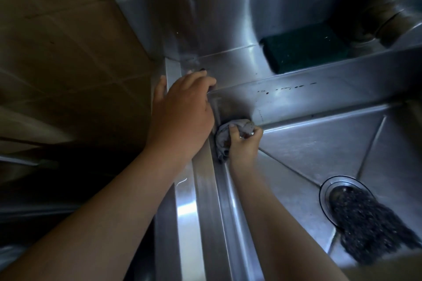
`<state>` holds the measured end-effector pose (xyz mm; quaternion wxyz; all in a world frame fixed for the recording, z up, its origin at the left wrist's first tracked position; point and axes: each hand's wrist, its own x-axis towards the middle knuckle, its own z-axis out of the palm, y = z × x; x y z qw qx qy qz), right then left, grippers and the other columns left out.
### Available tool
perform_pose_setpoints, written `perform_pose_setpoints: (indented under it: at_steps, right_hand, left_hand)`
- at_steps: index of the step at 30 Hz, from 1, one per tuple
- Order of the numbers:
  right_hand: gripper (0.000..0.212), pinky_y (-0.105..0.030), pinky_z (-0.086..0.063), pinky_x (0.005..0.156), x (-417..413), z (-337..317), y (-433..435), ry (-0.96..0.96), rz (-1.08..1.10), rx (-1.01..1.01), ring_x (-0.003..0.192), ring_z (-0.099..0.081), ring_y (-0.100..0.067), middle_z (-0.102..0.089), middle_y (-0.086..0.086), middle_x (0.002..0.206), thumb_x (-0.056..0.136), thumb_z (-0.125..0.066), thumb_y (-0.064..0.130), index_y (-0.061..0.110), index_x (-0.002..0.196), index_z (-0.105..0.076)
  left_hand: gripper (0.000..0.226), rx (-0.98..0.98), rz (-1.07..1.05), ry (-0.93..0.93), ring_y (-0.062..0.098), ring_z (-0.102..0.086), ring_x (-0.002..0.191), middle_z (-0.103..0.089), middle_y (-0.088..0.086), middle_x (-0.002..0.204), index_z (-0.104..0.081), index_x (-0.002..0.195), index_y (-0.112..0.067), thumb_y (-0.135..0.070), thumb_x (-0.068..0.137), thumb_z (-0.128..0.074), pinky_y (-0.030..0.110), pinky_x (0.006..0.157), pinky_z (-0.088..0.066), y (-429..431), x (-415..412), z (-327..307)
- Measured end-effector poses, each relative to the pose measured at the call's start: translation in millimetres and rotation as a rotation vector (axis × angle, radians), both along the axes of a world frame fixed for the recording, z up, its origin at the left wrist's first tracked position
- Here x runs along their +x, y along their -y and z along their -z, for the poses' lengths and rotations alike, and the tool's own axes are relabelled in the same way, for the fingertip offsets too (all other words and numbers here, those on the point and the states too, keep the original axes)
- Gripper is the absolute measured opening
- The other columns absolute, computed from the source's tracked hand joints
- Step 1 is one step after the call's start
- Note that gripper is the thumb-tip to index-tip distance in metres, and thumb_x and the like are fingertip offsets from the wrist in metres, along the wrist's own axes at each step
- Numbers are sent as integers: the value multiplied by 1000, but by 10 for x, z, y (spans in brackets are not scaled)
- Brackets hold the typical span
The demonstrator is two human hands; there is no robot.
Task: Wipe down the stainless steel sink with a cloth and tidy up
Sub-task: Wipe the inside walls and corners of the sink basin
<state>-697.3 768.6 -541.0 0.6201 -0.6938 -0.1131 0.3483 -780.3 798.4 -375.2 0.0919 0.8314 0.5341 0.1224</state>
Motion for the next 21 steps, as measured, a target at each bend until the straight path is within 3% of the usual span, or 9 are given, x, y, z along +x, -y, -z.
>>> perform_pose_setpoints:
  at_steps: [5, 8, 11, 21]
  right_hand:
    - [30, -29, -46, 74, 25, -19, 21, -79, -6, -14, 81, -51, -18, -51, -11, 88, 84, -66, 10, 12, 90, -36]
    - [29, -20, -52, 57, 32, -70, 58, -321, 19, 59, 73, -58, -15, -56, -6, 90, 82, -68, 9, 19, 89, -41]
    - [34, -21, -52, 53, 15, -166, 80, -491, 29, 141, 63, -63, -7, -57, 0, 86, 77, -73, 10, 23, 89, -44]
    - [41, -25, -55, 59, -53, -804, -26, -506, 101, 307, 78, -64, -16, -58, -4, 95, 71, -79, 16, 22, 94, -44]
  left_hand:
    - [37, 2, -4, -2, 8, -28, 134, -40, -8, 142, -48, 123, -27, -9, 91, -39, 40, 112, -2, 0, 9, -4]
    - [36, 6, -7, 3, 8, -29, 133, -40, -8, 141, -49, 121, -27, -10, 92, -39, 40, 112, -2, 2, 2, -6]
    - [35, 7, -4, 9, 9, -28, 134, -41, -8, 141, -50, 120, -27, -9, 91, -39, 40, 112, -2, -1, 4, -3]
    - [36, 8, -8, -5, 10, -30, 133, -42, -7, 140, -49, 123, -26, -14, 90, -40, 41, 112, -3, 9, 14, -9]
